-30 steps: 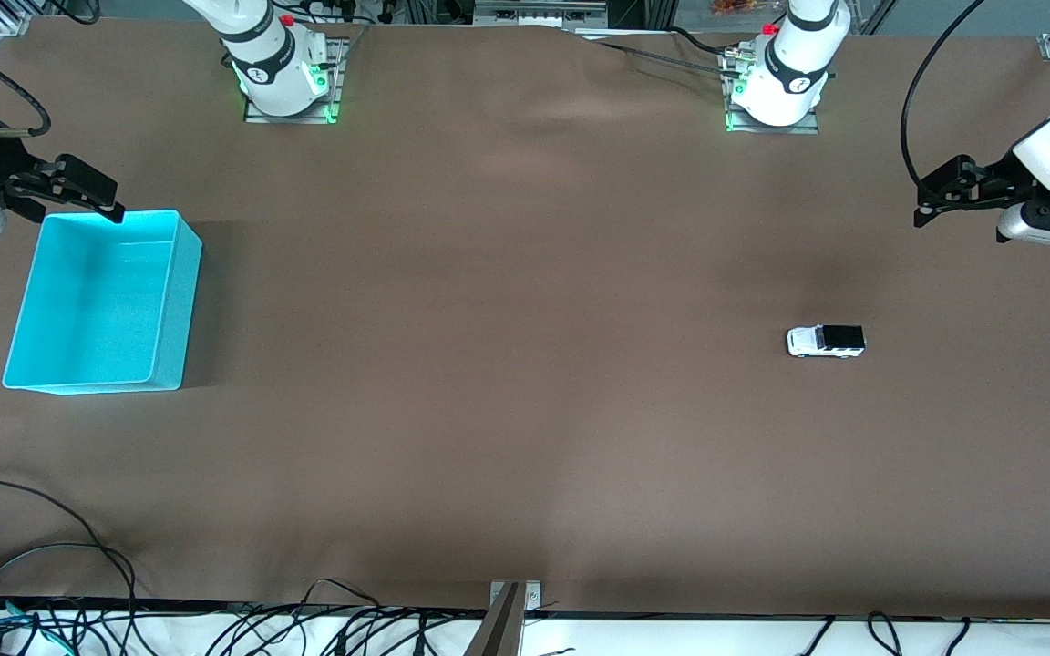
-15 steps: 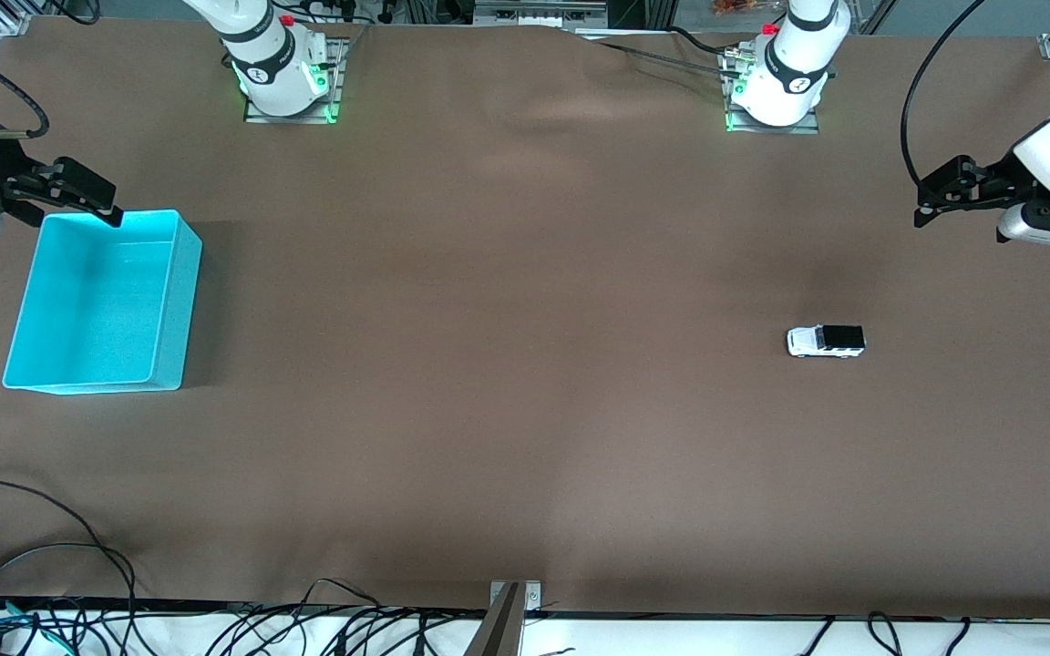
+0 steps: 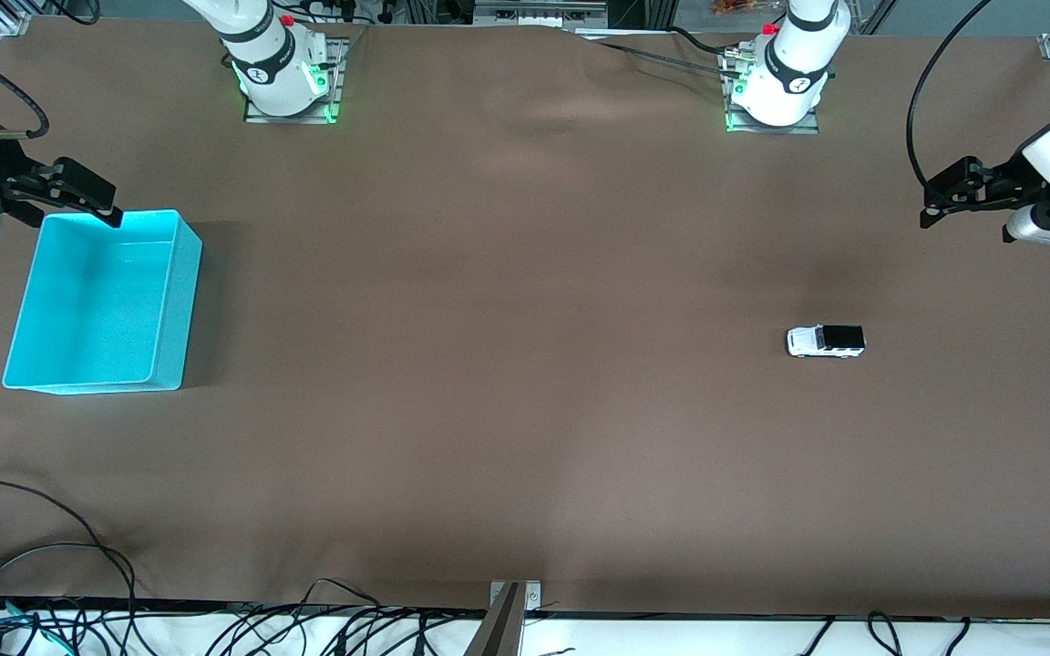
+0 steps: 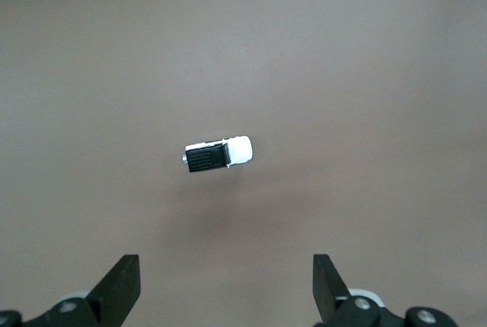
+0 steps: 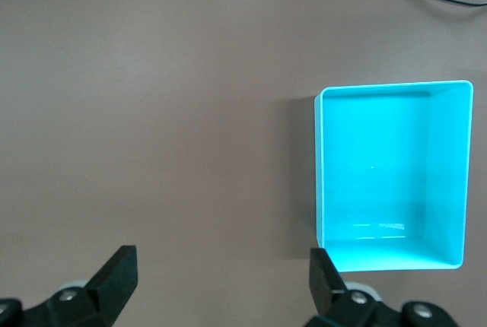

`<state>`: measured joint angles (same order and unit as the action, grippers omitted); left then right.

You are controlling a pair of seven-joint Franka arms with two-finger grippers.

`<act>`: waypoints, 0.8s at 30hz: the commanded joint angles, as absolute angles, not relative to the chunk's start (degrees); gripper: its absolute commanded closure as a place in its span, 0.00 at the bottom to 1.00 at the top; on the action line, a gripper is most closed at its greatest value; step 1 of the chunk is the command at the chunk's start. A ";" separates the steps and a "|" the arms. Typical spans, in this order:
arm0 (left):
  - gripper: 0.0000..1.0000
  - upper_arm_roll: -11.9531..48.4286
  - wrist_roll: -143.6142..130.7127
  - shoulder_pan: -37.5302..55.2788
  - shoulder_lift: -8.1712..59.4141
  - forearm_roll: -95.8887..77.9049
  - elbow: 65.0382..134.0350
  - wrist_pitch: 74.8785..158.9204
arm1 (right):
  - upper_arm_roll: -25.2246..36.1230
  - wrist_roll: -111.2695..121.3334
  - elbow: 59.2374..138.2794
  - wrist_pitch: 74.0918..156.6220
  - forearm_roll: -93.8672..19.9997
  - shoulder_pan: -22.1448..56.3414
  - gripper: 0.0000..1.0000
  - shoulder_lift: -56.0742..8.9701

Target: Wind and store white jeep toy

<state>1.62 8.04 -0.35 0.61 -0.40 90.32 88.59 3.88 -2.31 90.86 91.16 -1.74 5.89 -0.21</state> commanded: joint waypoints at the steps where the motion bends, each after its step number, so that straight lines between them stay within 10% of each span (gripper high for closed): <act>1: 0.00 2.11 7.65 -0.79 0.62 0.88 90.09 87.89 | 3.96 -2.81 90.35 91.23 -1.67 6.06 0.00 -0.09; 24: 0.00 2.02 7.82 -1.05 1.05 0.62 90.00 86.58 | 3.96 -2.73 90.35 91.32 -1.58 6.06 0.00 -0.17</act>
<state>1.62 8.03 -0.78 1.09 -0.40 90.32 88.54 3.88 -2.31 90.86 91.29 -1.74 5.89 -0.21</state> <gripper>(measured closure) 0.000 0.000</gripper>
